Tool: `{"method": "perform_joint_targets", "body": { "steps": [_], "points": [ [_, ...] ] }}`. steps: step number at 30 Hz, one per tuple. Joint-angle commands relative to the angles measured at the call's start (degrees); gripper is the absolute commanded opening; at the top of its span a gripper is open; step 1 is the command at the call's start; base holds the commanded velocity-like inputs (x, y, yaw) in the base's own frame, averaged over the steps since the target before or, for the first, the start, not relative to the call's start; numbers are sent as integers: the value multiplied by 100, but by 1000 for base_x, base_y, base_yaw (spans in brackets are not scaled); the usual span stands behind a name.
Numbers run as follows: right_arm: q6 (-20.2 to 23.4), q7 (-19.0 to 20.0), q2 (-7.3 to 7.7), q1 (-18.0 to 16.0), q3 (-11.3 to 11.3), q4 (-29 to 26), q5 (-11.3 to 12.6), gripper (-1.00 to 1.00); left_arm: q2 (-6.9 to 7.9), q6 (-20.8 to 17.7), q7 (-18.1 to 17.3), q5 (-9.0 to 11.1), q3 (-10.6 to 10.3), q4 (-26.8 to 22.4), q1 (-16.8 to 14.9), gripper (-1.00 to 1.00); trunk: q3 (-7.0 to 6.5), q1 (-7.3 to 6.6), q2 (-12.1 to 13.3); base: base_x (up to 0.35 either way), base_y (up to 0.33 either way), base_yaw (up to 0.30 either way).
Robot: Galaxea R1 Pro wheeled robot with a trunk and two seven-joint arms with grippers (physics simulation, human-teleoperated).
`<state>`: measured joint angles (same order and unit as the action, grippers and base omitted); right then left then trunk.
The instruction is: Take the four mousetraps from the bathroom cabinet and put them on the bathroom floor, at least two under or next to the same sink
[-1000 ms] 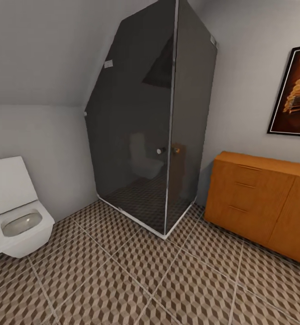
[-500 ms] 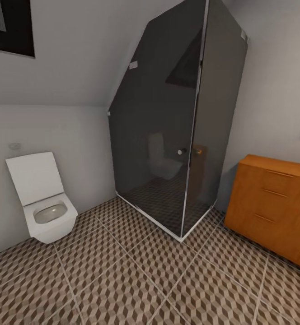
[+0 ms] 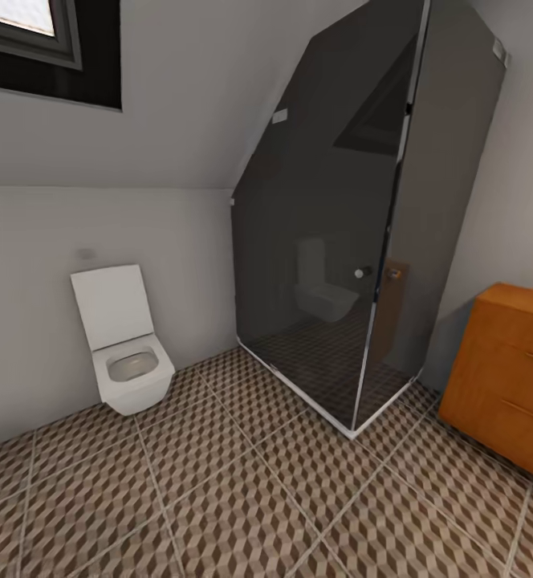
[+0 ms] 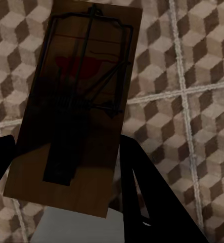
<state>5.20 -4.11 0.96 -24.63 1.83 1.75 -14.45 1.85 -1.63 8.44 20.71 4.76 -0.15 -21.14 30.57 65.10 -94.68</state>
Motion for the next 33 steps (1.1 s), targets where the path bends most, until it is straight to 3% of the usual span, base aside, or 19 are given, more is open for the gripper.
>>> {"method": "perform_joint_targets", "body": {
  "steps": [1,18,33],
  "points": [
    [7,-11,0,-7,19,10,-32,-100,-1,-22,26,-40,44,-2,-4,-100,6,0,-3,0,0,285],
    [7,-11,13,-7,19,10,-32,-100,-4,-22,26,-40,43,-2,-4,-100,6,0,-3,0,0,278],
    [7,-57,25,-7,19,10,-32,-100,-27,-19,19,-49,43,-2,-4,-100,6,0,-3,0,0,38]
  ]
}}
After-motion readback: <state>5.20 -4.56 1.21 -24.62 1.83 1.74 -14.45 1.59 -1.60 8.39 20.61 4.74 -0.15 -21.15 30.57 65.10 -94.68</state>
